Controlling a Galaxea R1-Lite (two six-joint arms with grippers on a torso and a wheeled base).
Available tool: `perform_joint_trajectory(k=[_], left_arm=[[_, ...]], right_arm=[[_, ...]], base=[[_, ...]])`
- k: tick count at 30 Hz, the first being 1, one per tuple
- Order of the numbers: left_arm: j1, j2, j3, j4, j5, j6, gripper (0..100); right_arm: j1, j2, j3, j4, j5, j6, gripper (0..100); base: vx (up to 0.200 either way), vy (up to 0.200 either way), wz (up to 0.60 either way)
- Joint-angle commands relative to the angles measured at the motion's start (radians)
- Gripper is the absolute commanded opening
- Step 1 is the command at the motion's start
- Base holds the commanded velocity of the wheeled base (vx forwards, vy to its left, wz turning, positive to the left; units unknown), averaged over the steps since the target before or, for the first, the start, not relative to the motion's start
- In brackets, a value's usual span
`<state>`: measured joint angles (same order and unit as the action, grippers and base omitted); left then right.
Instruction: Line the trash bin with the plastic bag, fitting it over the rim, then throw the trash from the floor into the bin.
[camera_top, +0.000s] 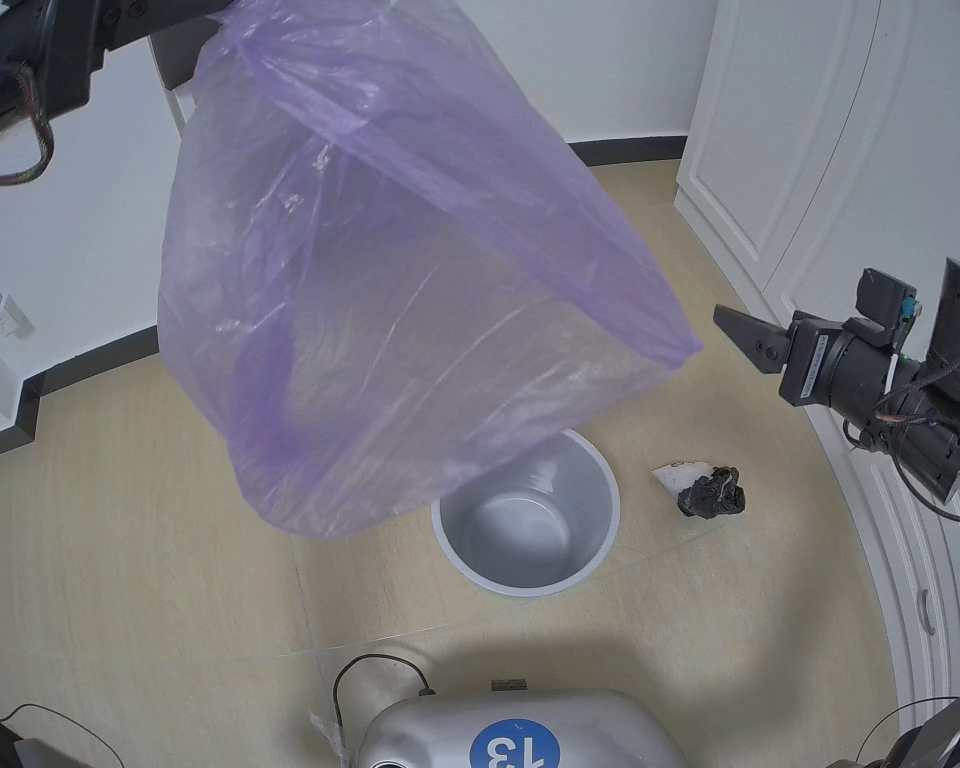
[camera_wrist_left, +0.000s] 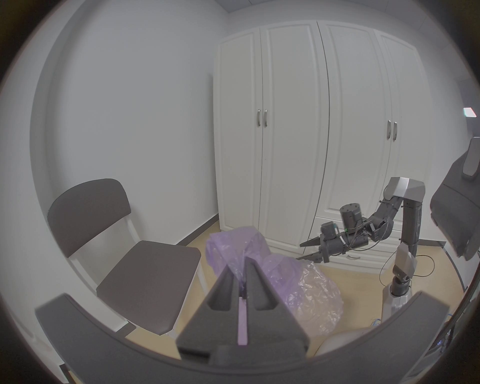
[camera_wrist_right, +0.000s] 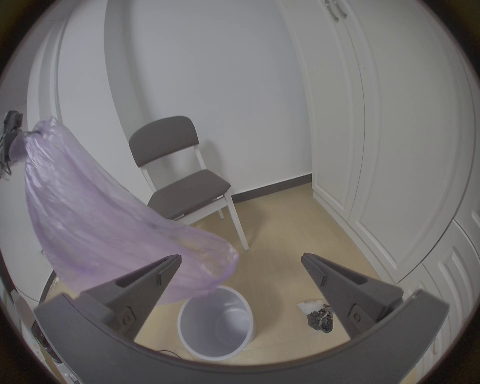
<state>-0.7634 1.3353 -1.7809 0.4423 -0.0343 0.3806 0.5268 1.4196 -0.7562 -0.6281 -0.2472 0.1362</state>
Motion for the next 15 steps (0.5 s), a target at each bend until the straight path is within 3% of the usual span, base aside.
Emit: perform_joint_trajectory(k=[1,10,15], left_arm=[[-0.020,-0.004,0.001,-0.002,0.001,0.000,0],[-0.040,-0.001,0.001,-0.008,0.007,0.009,0],[-0.039,0.002,0.000,-0.011,0.013,0.009,0]], right_arm=[[-0.008,0.048,0.005,-0.004,0.009,0.003,100],[-0.007,-0.022,0.097,0.008,0.068,-0.006,100],[0.052,-0.146,0.146,0.122,0.102,-0.007,100]], base=[[0.000,0.000,0.00],[0.000,0.000,0.00],[0.000,0.000,0.00]])
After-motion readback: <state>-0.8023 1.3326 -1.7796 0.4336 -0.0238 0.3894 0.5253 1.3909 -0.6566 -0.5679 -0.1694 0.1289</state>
